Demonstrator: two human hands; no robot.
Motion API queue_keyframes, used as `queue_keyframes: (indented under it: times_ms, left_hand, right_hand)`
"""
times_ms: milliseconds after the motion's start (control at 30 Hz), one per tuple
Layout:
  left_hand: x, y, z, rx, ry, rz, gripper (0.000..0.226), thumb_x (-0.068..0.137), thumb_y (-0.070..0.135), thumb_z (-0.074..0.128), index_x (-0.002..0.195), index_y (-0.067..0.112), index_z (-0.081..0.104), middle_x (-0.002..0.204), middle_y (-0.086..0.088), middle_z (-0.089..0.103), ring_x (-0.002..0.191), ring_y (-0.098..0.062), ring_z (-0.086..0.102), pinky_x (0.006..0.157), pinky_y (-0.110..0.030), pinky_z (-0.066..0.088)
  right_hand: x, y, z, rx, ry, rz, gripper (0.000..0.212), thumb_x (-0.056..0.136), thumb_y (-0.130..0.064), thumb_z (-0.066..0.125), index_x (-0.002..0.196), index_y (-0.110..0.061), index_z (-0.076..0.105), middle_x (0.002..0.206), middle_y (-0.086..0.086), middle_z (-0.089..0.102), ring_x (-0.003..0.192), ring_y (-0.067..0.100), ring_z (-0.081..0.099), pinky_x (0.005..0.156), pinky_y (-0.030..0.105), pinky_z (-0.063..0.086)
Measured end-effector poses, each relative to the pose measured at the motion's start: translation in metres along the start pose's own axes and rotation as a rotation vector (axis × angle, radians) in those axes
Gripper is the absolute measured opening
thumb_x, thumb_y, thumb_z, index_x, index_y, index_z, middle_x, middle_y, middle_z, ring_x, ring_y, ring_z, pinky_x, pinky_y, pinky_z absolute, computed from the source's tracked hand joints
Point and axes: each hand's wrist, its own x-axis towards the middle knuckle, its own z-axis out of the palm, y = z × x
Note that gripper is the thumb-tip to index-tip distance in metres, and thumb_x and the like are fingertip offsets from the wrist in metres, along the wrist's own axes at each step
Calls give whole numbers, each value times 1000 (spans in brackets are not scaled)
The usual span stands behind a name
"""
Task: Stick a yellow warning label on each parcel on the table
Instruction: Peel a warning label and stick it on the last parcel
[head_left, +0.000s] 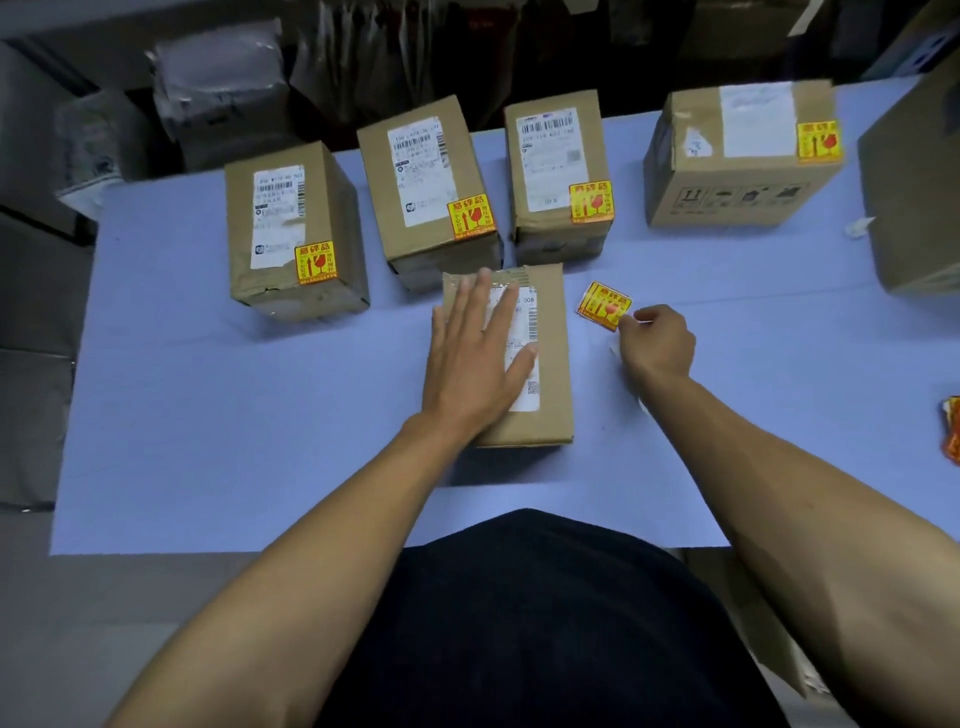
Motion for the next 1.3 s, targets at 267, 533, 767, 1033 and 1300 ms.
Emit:
queue_keyframes:
  times_ms: [267, 533, 767, 1033, 1300]
  left_hand:
    - [10, 2, 13, 93, -22, 15, 63, 101, 53, 37, 157, 30, 22, 168, -4, 6, 155, -21, -1, 123, -44, -5]
    - [10, 3, 14, 81, -13, 5, 62, 100, 53, 38, 157, 31, 24, 168, -2, 7, 155, -21, 0, 122, -43, -5]
    - [9, 5, 5, -10, -39, 6, 61, 101, 53, 40, 156, 31, 26, 168, -2, 7, 155, -20, -1, 123, -45, -3]
    - [4, 18, -20, -373, 116, -16, 40, 98, 27, 59, 135, 14, 57, 154, -7, 42, 144, -23, 33, 116, -29, 24]
    - [-12, 39, -67, -1125, -225, -227, 9, 93, 16, 67, 97, 10, 72, 78, -2, 71, 68, -10, 64, 64, -21, 48]
  right_hand:
    - [29, -6, 12, 56, -51, 186, 47, 87, -45, 74, 114, -8, 63, 119, 14, 66, 114, 35, 61, 78, 30, 39]
    - [29, -9, 9, 166, -75, 220, 25, 87, -32, 76, 99, -13, 64, 111, 14, 69, 106, 32, 65, 90, 36, 51]
    - [15, -7, -8, 154, -117, 183, 20, 85, -17, 73, 69, -15, 62, 87, 9, 60, 85, 25, 57, 76, 29, 45]
    - [-42, -25, -37, 434, -226, 73, 17, 87, -9, 66, 73, -18, 60, 72, 3, 60, 56, 16, 43, 50, 22, 34]
    - [-122, -45, -46, 455, -495, -291, 22, 92, -5, 65, 73, -16, 62, 70, 0, 61, 61, 12, 49, 60, 23, 40]
